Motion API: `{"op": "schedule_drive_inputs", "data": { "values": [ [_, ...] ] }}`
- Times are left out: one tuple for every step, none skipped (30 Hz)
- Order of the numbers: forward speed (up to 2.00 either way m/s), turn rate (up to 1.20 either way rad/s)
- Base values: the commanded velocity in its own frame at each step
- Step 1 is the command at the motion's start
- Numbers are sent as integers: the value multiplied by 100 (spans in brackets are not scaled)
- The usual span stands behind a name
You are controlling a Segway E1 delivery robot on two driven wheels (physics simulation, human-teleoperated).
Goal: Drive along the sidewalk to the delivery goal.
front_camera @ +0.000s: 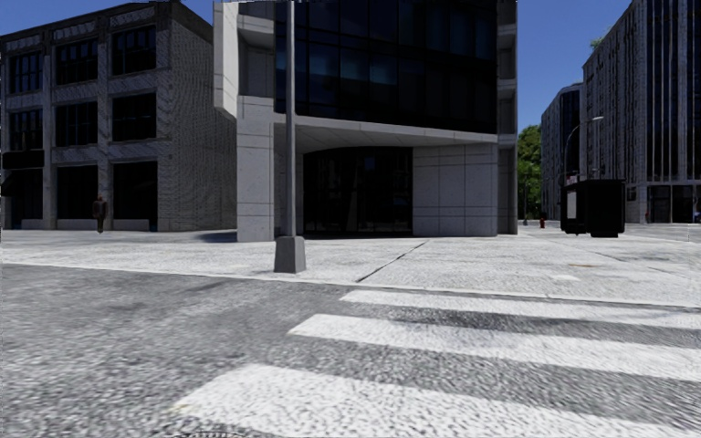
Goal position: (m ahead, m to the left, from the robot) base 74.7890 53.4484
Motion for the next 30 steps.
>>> {"op": "schedule_drive_inputs", "data": {
  "values": [
    [112,-67],
    [111,-67],
    [111,-67],
    [111,-67],
    [111,-67],
    [113,-67],
    [141,-67],
    [141,-67],
    [167,-67],
    [176,-67],
    [183,-67],
    [183,-67],
    [200,-56],
    [200,-5],
    [200,0],
    [200,0],
    [200,0],
    [200,0],
    [200,0],
    [200,0],
    [200,0],
    [200,0],
    [200,0],
    [200,0],
    [200,0],
    [200,0],
    [200,0],
    [200,-45],
    [200,-45],
    [200,-58]
  ]
}}
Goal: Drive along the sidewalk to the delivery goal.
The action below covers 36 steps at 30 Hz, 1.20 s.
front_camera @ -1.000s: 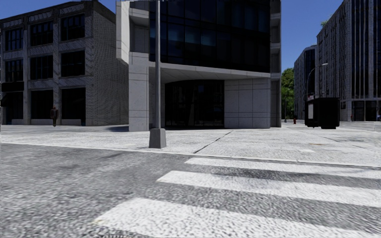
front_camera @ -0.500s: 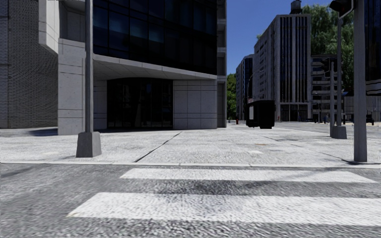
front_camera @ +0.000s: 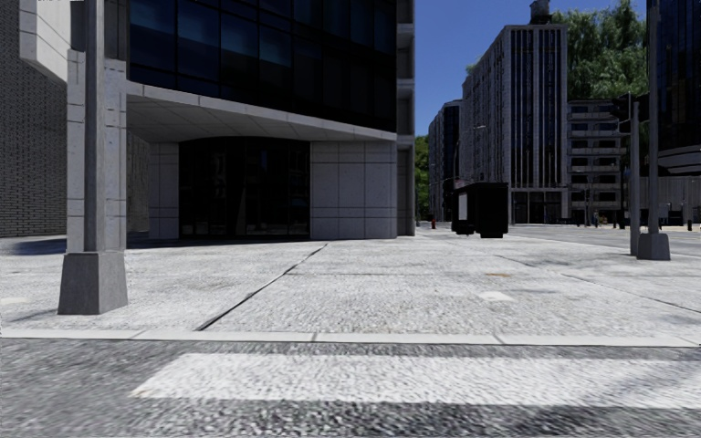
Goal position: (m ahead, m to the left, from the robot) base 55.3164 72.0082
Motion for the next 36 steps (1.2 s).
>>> {"op": "schedule_drive_inputs", "data": {
  "values": [
    [200,-64],
    [200,-64],
    [200,-67],
    [200,-67],
    [200,-68],
    [200,-68],
    [200,-68],
    [200,-68],
    [200,-68],
    [200,-68],
    [200,-68],
    [200,-68],
    [200,-68],
    [200,-68],
    [200,-68],
    [200,-68],
    [200,-62],
    [200,0],
    [200,0],
    [200,0],
    [200,0],
    [200,0],
    [200,0],
    [200,0],
    [200,0],
    [200,0],
    [200,0],
    [200,0],
    [200,0],
    [200,0],
    [200,0],
    [200,0],
    [200,0],
    [200,0],
    [200,0],
    [200,0]
  ]
}}
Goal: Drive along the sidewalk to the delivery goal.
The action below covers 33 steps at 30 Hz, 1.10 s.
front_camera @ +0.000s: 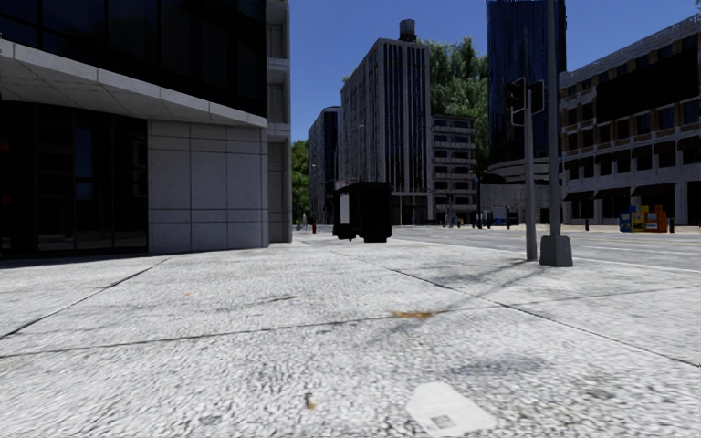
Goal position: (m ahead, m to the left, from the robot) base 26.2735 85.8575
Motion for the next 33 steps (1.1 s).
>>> {"op": "schedule_drive_inputs", "data": {
  "values": [
    [200,0],
    [200,0],
    [200,0],
    [200,0],
    [200,0],
    [200,0],
    [200,0],
    [200,0],
    [200,0],
    [200,0],
    [200,0],
    [200,0],
    [200,0],
    [200,0],
    [200,0],
    [200,0],
    [200,0],
    [200,0],
    [200,0],
    [200,0],
    [200,0],
    [200,0],
    [200,0],
    [200,0],
    [200,0],
    [200,0],
    [200,0],
    [200,0],
    [200,0],
    [200,0],
    [200,0],
    [200,0],
    [200,0]
  ]
}}
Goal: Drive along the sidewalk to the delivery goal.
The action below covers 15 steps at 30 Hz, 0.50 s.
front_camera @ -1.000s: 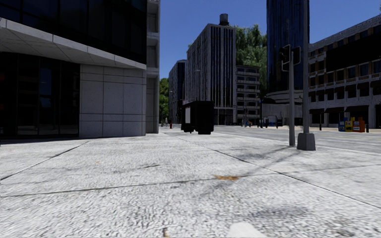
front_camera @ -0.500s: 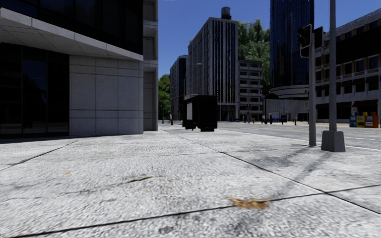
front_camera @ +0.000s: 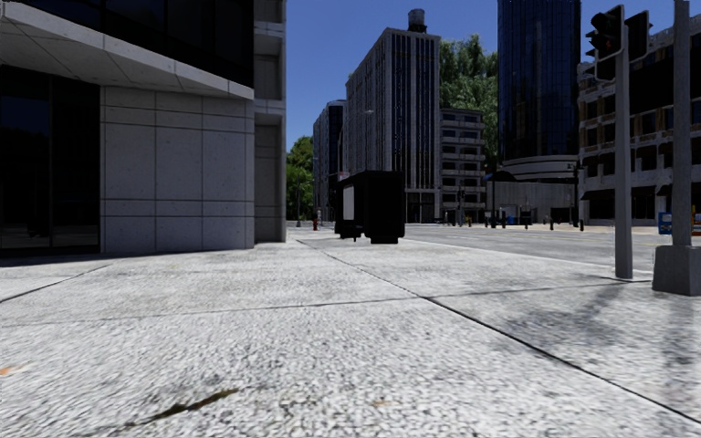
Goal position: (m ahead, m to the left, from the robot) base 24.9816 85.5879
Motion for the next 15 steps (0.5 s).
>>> {"op": "schedule_drive_inputs", "data": {
  "values": [
    [200,0],
    [200,0],
    [200,0],
    [200,0],
    [200,0],
    [200,0],
    [200,0],
    [200,0],
    [200,0],
    [200,-2],
    [200,-5],
    [200,-5],
    [200,-6],
    [200,-6],
    [200,0]
  ]
}}
